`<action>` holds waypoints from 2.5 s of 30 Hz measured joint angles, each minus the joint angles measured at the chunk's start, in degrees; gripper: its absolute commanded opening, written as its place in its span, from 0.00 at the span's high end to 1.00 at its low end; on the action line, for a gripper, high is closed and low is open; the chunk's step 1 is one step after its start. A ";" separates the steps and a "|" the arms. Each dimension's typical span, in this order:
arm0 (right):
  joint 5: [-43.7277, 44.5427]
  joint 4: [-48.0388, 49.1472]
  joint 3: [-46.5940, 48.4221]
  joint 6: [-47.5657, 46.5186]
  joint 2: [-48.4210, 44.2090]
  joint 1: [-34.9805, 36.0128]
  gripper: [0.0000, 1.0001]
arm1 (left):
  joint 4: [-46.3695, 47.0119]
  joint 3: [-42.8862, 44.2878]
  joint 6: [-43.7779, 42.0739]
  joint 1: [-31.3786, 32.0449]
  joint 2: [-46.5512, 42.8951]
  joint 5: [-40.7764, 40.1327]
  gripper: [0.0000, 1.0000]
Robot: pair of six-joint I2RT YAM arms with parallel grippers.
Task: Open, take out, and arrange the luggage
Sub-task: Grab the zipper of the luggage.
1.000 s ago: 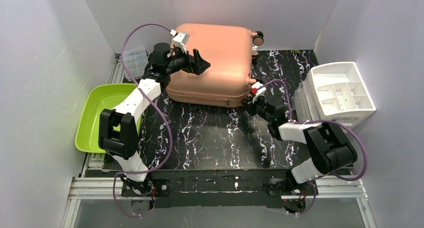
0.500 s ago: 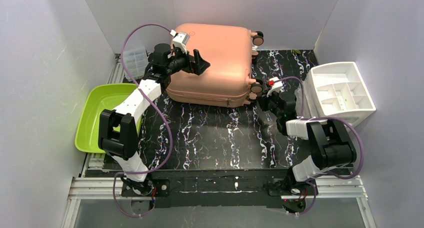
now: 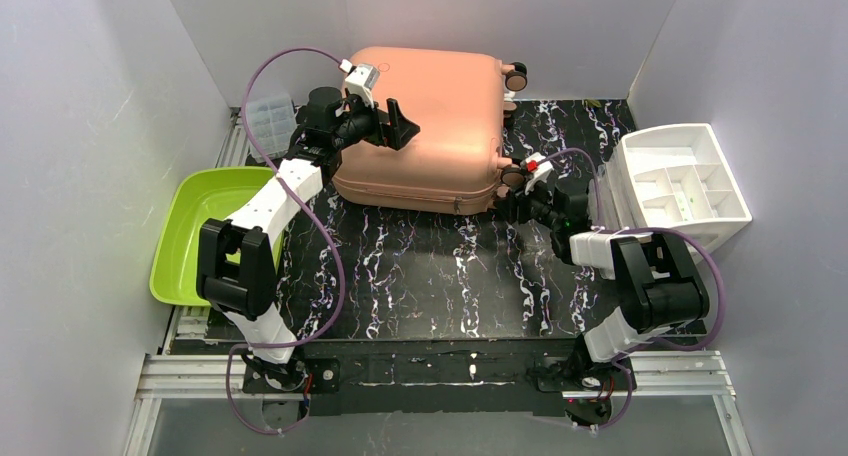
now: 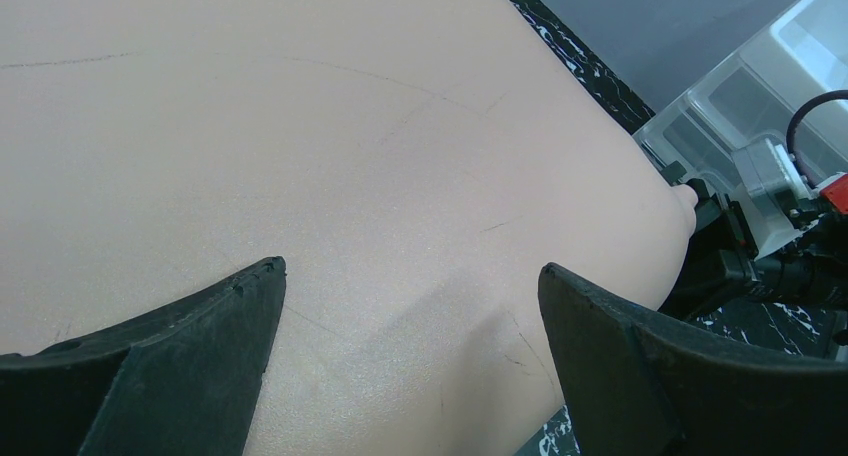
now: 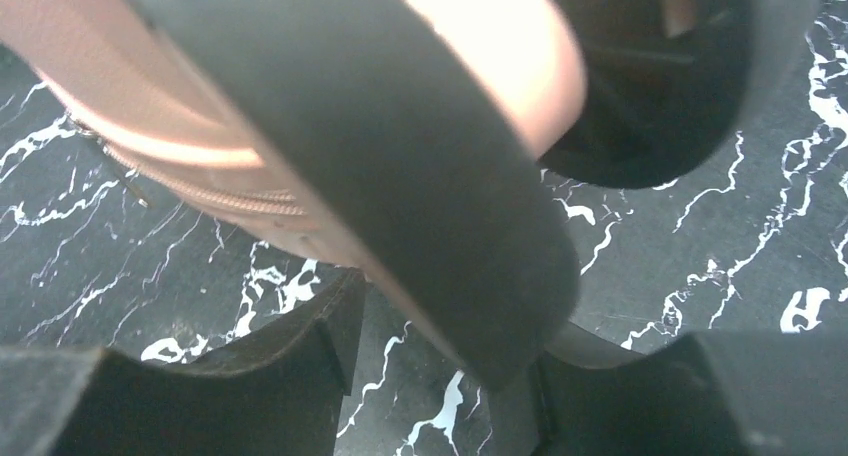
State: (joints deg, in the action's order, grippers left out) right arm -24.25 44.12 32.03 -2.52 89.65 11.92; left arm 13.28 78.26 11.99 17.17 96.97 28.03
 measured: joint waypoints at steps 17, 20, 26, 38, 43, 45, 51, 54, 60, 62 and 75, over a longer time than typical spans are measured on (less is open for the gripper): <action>-13.75 -0.94 0.02 -1.95 -0.24 -5.20 0.25 | -1.05 -0.79 0.11 -0.07 -1.42 -0.63 0.02; -15.98 -0.61 0.63 -1.16 -0.07 -5.09 0.24 | -1.16 -1.31 0.00 -0.13 -1.95 -0.70 0.02; -18.53 0.48 2.27 -0.37 1.42 -4.26 0.22 | -1.09 -1.40 0.00 -0.20 -2.01 -0.70 0.02; -18.69 1.36 2.43 0.83 2.73 -3.06 0.25 | -1.11 -0.85 0.00 -0.22 -1.44 -0.61 0.02; -17.40 2.34 2.43 2.78 3.63 -3.06 0.31 | -0.79 -0.39 0.00 -0.22 -0.72 -0.33 0.02; -16.63 2.60 2.43 3.19 3.63 -3.06 0.33 | -0.44 -0.07 0.02 -0.22 -0.24 -0.13 0.02; -15.52 2.78 2.43 3.76 3.63 -3.06 0.38 | -0.02 0.68 0.22 -0.28 0.63 0.28 0.02; -15.19 2.78 2.43 3.82 3.63 -3.06 0.39 | 0.02 0.87 0.24 -0.42 0.79 0.42 0.02; -14.95 2.78 2.43 3.87 3.63 -3.06 0.40 | 0.02 0.87 0.26 -0.46 0.79 0.46 0.02; -14.93 2.78 2.43 3.87 3.63 -3.06 0.41 | 0.00 0.87 0.26 -0.46 0.79 0.46 0.02; -14.91 2.78 2.43 5.35 3.63 -3.06 0.56 | -0.02 0.87 0.24 -0.46 0.79 0.46 0.02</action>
State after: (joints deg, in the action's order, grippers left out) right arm -39.16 46.89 34.46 2.83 93.27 8.86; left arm 13.26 79.13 12.23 16.71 97.76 28.49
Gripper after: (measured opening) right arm 0.453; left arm 0.983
